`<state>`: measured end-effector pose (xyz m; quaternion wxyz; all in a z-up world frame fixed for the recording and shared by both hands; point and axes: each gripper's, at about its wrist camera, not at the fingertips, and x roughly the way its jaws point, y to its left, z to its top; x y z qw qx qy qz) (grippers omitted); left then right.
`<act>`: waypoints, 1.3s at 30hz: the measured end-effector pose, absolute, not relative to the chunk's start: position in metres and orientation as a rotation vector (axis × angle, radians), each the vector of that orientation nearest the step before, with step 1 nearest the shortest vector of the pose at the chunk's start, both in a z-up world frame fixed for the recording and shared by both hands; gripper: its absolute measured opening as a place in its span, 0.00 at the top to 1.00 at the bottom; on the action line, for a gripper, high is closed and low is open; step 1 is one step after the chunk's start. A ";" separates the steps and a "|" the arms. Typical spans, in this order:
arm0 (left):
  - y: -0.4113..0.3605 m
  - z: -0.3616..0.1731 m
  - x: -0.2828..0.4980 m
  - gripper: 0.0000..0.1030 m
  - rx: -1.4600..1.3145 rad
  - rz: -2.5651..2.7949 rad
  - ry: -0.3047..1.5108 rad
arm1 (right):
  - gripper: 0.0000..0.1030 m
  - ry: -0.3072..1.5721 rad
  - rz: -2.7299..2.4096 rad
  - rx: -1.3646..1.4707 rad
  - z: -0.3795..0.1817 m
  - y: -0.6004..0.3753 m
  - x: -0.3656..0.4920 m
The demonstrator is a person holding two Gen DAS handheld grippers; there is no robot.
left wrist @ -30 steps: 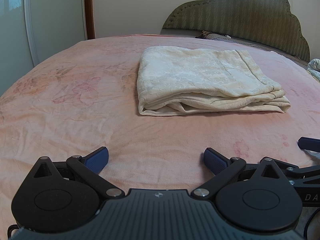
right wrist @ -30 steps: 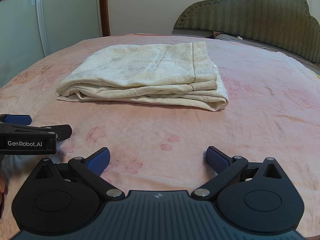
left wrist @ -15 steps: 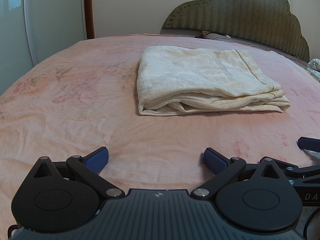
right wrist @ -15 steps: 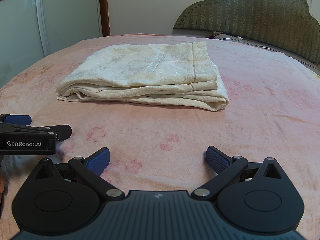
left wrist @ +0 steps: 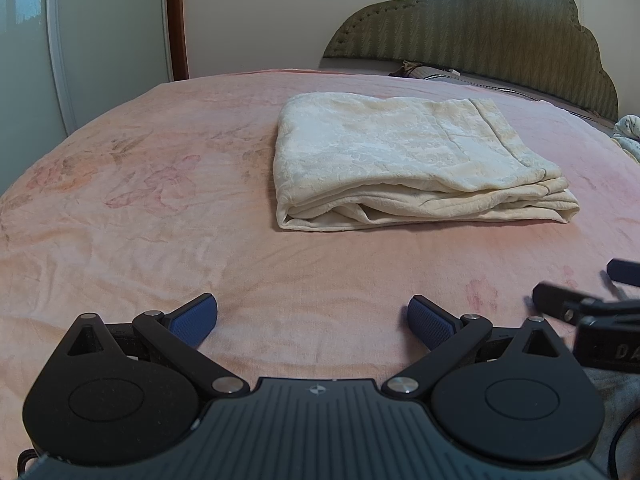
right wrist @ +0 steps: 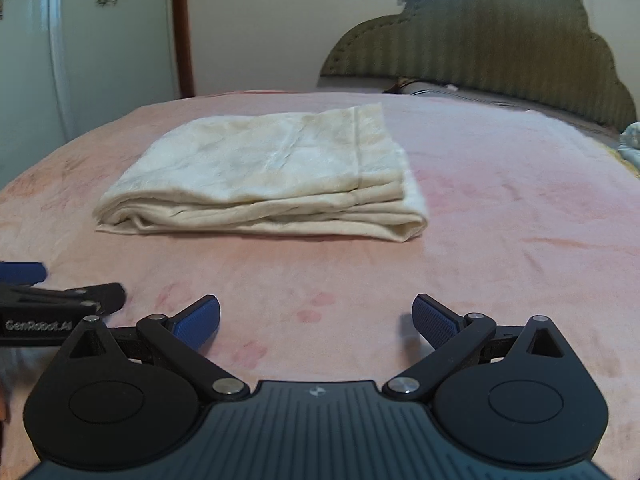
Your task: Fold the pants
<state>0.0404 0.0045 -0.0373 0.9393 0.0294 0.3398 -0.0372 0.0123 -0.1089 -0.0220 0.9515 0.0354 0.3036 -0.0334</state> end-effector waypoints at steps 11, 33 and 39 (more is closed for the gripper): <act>0.005 -0.037 0.042 0.00 0.060 -0.079 0.696 | 0.00 0.675 -0.047 0.072 -0.028 -0.110 0.021; 0.005 -0.037 0.042 0.00 0.059 -0.079 0.696 | 0.00 0.673 -0.046 0.078 -0.027 -0.109 0.021; 0.005 -0.037 0.042 0.00 0.058 -0.080 0.697 | 0.00 0.674 -0.047 0.053 -0.026 -0.106 0.020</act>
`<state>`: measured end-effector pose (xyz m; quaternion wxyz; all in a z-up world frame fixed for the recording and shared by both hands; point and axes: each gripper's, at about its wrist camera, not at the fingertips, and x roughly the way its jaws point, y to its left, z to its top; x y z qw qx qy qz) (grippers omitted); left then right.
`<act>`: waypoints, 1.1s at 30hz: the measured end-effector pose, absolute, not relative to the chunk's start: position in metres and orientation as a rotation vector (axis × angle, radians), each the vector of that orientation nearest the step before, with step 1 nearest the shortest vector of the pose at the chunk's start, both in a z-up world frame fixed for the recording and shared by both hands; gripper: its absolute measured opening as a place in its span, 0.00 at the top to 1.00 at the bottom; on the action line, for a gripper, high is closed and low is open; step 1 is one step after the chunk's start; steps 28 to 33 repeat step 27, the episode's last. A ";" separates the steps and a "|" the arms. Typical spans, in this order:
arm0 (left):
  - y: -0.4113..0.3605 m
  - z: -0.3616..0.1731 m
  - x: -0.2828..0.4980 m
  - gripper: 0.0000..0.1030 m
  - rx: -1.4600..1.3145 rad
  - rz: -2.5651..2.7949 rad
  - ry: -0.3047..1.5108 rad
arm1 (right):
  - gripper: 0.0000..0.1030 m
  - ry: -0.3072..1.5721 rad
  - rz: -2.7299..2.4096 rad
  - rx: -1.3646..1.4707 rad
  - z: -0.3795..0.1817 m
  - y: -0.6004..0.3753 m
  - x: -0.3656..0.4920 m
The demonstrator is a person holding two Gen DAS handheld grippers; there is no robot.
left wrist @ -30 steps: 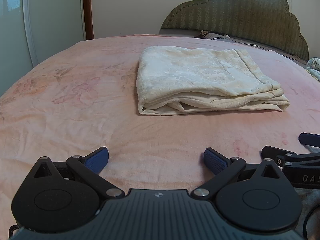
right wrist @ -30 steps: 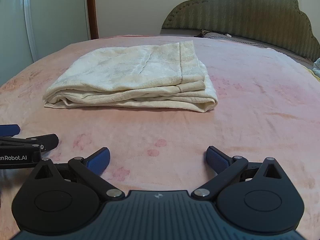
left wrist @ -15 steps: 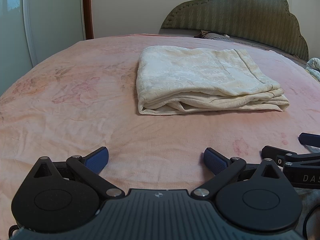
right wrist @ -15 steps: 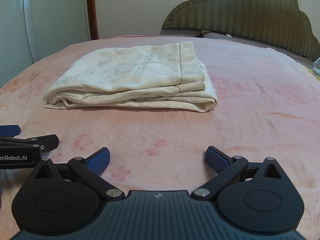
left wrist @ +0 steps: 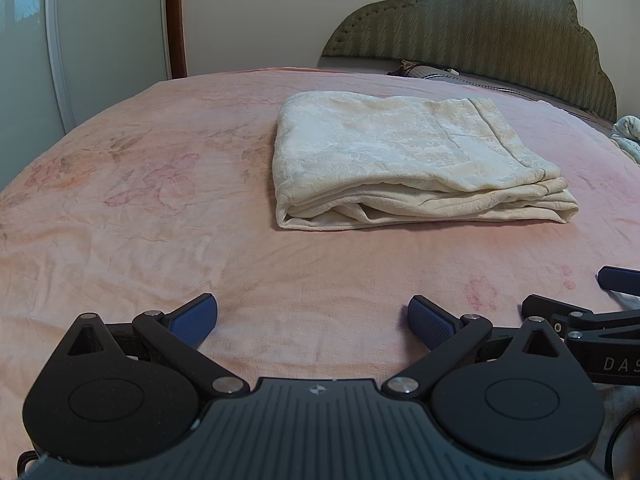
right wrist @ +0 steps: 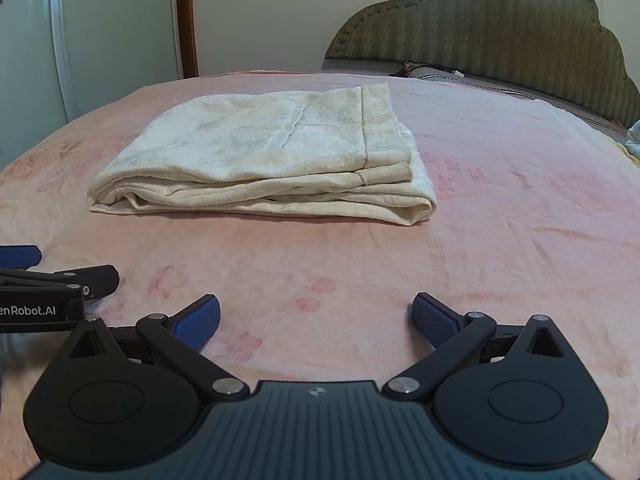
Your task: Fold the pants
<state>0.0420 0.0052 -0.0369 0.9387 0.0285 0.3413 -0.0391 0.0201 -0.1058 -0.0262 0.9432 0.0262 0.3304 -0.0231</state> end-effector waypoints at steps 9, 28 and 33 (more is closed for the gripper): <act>0.005 -0.037 0.042 0.00 0.058 -0.079 0.697 | 0.00 0.674 -0.045 0.059 -0.027 -0.105 0.020; 0.015 -0.034 0.043 0.01 0.027 -0.122 0.702 | 0.00 0.674 -0.043 0.061 -0.027 -0.106 0.020; 0.015 -0.034 0.043 0.01 0.027 -0.122 0.702 | 0.00 0.674 -0.043 0.061 -0.027 -0.106 0.020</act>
